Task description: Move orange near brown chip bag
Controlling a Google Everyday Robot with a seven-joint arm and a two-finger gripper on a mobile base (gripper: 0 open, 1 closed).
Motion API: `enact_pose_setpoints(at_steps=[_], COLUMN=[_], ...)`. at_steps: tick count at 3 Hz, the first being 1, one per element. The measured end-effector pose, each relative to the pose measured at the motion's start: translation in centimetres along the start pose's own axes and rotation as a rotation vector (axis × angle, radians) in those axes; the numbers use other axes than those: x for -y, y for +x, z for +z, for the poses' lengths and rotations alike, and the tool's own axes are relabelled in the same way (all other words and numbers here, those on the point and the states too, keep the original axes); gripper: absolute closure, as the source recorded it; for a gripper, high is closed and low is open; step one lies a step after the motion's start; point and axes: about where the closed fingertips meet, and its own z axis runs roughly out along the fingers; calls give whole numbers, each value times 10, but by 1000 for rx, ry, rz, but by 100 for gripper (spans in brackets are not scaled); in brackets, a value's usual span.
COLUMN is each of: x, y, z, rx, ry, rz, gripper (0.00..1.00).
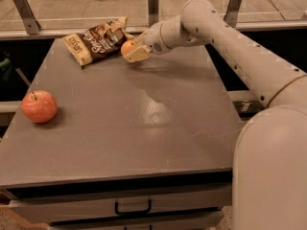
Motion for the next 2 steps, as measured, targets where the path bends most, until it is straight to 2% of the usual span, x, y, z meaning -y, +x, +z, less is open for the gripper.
enact_pose_setpoints(at_steps=[1,2], x=[-5,-8], y=[-5,-10], z=[0,-2], rx=[7,14], ry=[-11,-15], rz=[1,-2], gripper=[0,0])
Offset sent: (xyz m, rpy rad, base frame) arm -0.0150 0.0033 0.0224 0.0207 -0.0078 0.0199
